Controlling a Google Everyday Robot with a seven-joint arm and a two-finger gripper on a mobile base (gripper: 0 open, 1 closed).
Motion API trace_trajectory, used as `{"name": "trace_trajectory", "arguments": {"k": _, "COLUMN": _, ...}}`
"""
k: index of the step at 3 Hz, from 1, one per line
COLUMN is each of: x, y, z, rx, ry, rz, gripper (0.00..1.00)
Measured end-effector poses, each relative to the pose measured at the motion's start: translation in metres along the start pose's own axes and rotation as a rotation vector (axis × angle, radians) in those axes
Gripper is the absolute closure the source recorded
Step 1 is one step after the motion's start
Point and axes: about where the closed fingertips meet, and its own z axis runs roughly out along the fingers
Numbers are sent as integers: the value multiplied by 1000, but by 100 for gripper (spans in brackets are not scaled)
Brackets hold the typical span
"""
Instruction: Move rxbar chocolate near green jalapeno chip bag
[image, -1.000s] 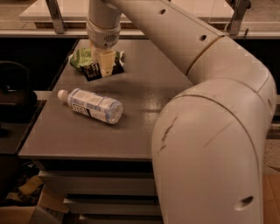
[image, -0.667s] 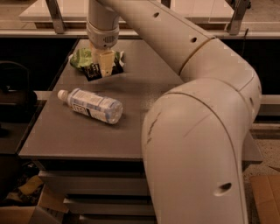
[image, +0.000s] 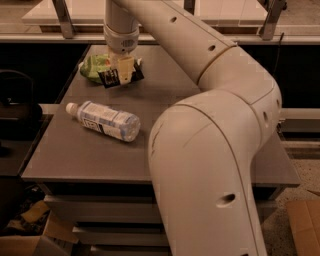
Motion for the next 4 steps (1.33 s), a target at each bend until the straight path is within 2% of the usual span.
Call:
{"name": "trace_trajectory", "arguments": {"k": 2, "x": 16, "y": -3, "z": -3, "rx": 9, "ry": 20, "rz": 23, "gripper": 12}}
{"name": "trace_trajectory", "arguments": {"k": 3, "x": 24, "y": -3, "z": -13, "rx": 10, "ry": 34, "rz": 13, "gripper": 0}}
{"name": "trace_trajectory", "arguments": {"k": 4, "x": 28, "y": -1, "z": -21, "rx": 21, "ry": 26, "rz": 7, "gripper": 0}}
